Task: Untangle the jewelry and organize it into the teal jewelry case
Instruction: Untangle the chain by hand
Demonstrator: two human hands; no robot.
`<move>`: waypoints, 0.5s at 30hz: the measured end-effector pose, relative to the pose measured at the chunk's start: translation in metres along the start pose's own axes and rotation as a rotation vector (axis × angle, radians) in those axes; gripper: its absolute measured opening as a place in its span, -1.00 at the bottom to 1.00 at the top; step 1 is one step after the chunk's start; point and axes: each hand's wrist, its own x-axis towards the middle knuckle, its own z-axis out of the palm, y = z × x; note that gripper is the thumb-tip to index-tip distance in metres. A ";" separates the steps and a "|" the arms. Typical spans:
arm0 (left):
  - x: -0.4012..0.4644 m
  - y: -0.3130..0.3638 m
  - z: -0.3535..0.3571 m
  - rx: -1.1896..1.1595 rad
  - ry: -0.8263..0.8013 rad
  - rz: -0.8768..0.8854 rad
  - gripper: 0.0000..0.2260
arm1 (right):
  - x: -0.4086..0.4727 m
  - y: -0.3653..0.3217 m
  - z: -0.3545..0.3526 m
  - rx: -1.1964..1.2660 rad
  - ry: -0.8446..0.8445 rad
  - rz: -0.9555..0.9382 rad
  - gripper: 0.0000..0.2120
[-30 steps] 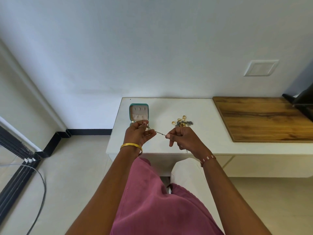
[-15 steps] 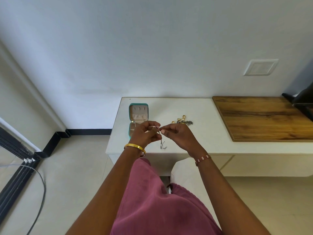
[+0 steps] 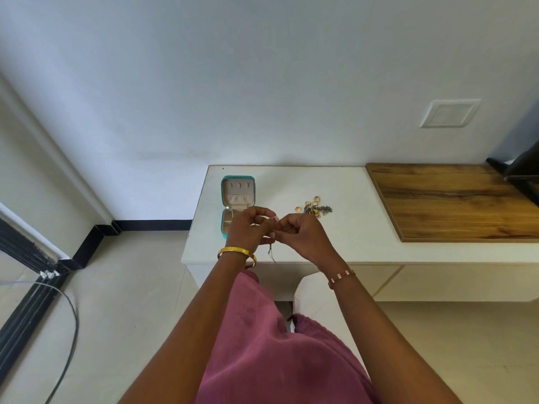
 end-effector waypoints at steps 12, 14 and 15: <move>0.000 -0.007 0.003 -0.083 -0.029 -0.147 -0.90 | 0.000 -0.001 -0.001 0.054 0.155 0.054 -0.96; -0.002 -0.012 0.003 -0.060 -0.088 -0.172 -0.82 | 0.000 -0.002 -0.006 0.122 0.164 0.072 -0.98; -0.003 -0.015 0.002 -0.044 -0.119 -0.170 -0.82 | -0.001 -0.002 -0.008 0.150 0.160 0.081 -0.98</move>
